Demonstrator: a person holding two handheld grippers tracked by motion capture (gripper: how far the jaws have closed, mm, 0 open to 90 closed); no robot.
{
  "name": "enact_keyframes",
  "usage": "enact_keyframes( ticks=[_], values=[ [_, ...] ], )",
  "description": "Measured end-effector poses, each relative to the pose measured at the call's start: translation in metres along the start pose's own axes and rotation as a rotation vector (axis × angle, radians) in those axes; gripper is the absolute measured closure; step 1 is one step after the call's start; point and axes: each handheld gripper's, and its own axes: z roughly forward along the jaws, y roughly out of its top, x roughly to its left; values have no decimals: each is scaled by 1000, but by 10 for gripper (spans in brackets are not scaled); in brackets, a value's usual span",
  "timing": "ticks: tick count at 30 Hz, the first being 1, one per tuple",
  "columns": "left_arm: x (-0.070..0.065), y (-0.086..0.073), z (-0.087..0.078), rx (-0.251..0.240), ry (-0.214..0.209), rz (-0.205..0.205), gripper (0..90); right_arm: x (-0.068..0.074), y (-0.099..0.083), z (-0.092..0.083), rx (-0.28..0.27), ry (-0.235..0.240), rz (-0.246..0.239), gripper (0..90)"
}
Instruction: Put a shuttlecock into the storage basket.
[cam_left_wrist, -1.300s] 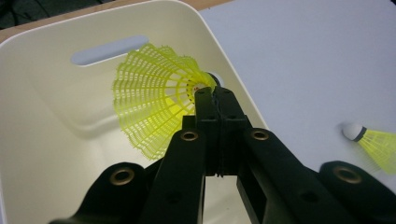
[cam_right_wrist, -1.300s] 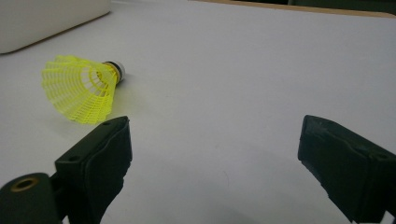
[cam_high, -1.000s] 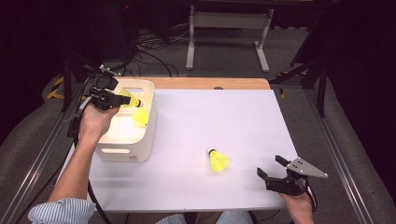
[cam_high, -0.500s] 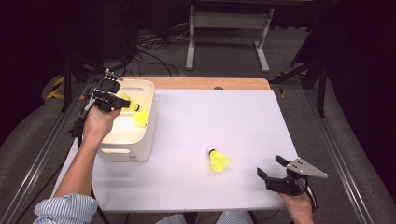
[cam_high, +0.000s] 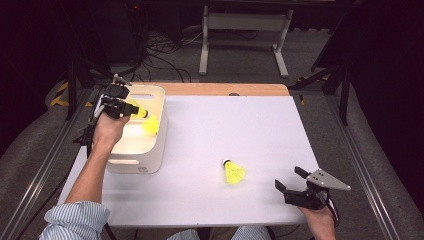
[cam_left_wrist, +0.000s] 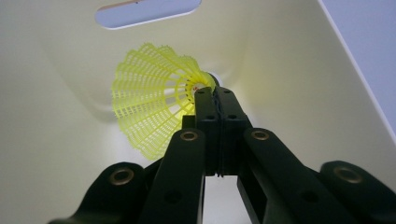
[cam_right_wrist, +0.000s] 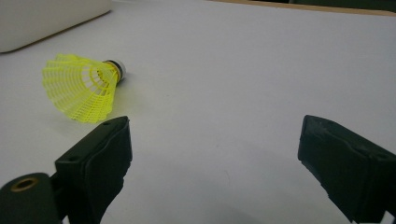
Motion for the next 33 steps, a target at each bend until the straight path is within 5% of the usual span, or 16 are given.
enact_keyframes(
  ticks=[25,33],
  values=[
    [13,4,24,34,11,-64,887,0,0,0,1,0,1,104],
    [9,4,17,2,-9,-57,616,0,0,0,3,1,1,104]
  ],
)
